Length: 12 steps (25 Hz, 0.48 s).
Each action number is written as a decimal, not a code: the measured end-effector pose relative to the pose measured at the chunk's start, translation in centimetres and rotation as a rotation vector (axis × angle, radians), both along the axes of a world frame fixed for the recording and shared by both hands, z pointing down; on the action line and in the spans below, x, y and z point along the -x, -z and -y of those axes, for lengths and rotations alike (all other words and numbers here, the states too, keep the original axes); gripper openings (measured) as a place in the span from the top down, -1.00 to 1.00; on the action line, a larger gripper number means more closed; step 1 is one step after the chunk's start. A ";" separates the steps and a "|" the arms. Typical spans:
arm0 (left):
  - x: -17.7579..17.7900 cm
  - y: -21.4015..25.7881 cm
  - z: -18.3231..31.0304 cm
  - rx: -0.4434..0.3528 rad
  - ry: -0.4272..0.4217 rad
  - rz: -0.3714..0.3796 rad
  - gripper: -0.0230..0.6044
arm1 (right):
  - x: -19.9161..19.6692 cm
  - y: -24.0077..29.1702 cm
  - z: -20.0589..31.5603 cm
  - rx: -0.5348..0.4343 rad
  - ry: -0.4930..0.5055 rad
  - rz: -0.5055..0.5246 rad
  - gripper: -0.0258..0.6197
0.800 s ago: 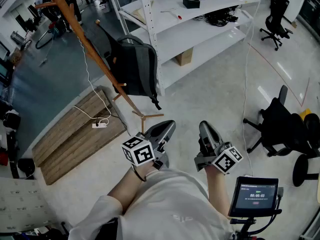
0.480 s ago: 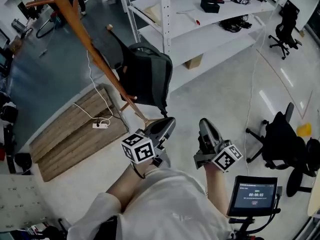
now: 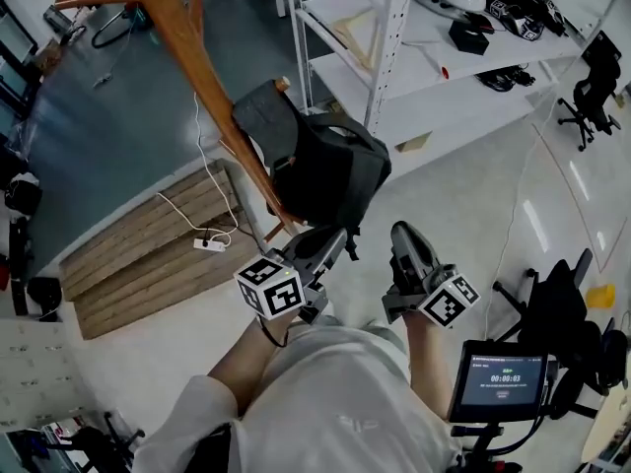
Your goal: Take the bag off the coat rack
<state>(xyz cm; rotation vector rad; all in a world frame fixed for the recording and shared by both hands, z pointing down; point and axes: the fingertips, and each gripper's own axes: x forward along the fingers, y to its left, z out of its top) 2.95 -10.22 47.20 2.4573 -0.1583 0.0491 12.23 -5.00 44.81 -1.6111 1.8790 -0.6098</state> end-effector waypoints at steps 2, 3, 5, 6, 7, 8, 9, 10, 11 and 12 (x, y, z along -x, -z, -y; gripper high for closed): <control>0.9 0.0 0.9 -0.013 0.041 0.009 0.90 | 0.8 0.2 1.4 -0.004 0.045 0.002 0.87; 1.4 0.1 1.4 -0.018 0.067 0.013 0.90 | 1.3 0.3 2.0 -0.007 0.069 0.004 0.86; 2.4 0.4 2.0 -0.028 0.120 0.016 0.90 | 2.0 0.6 2.8 -0.013 0.110 -0.002 0.86; 3.0 0.5 2.1 -0.037 0.147 0.019 0.90 | 2.3 0.7 3.0 -0.015 0.125 -0.015 0.86; 3.7 0.7 2.2 -0.047 0.176 0.024 0.90 | 2.6 0.9 3.2 -0.012 0.136 -0.035 0.86; 4.5 1.0 2.3 -0.060 0.209 0.031 0.90 | 2.9 1.0 3.4 -0.007 0.143 -0.063 0.86; 5.2 1.3 2.6 -0.077 0.245 0.041 0.89 | 3.1 1.3 3.7 -0.001 0.149 -0.098 0.86; 5.7 1.7 3.2 -0.103 0.284 0.055 0.83 | 3.1 1.6 4.4 0.004 0.154 -0.140 0.86; 6.0 2.2 4.1 -0.137 0.326 0.072 0.75 | 2.7 2.0 5.5 0.009 0.161 -0.189 0.85; 6.1 2.6 5.3 -0.178 0.371 0.089 0.67 | 2.2 2.3 6.8 0.014 0.170 -0.247 0.85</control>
